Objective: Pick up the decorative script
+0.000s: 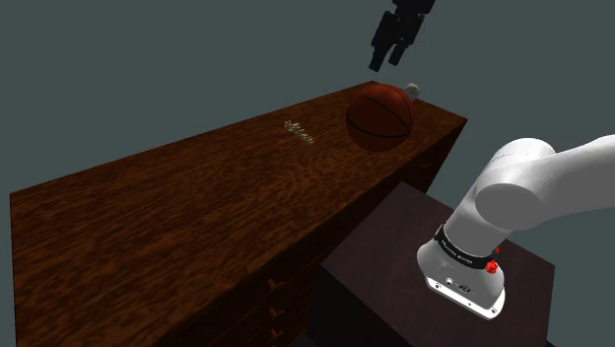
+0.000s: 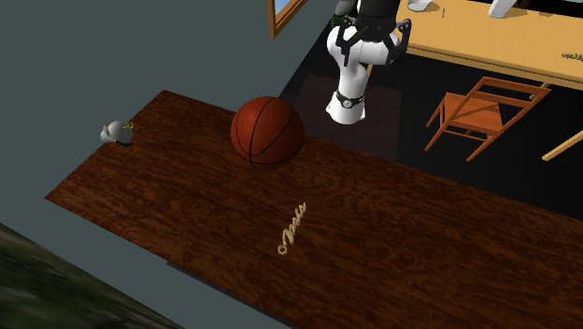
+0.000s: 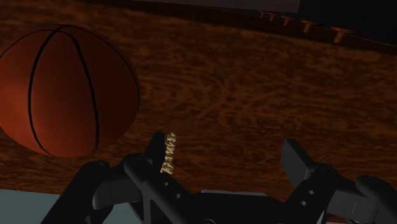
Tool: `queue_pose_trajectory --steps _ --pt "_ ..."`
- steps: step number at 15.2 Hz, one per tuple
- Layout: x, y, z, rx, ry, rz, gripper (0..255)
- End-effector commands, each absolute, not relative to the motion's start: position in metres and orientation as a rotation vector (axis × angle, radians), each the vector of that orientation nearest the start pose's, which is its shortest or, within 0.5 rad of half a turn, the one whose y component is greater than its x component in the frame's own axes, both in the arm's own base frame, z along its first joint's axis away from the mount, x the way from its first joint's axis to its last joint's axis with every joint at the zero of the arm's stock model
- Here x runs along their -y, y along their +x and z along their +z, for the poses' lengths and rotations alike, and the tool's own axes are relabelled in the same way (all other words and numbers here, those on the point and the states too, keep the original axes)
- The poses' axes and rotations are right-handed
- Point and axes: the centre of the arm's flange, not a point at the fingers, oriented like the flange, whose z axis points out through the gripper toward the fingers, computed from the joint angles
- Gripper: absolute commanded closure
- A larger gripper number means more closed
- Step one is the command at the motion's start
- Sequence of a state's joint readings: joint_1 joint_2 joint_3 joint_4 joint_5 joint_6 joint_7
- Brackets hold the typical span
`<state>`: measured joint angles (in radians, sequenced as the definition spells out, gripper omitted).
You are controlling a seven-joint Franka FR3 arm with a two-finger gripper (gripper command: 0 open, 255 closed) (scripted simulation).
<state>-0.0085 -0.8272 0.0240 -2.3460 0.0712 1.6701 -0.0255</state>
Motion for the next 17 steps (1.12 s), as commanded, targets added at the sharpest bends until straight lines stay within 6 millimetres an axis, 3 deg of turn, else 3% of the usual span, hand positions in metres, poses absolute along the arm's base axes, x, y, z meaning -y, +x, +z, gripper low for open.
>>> queue_pose_trajectory --steps 1,17 --pt "-0.014 0.305 0.618 0.051 -3.08 -0.234 0" --pt "0.015 0.46 0.472 0.075 -3.124 -0.172 0"
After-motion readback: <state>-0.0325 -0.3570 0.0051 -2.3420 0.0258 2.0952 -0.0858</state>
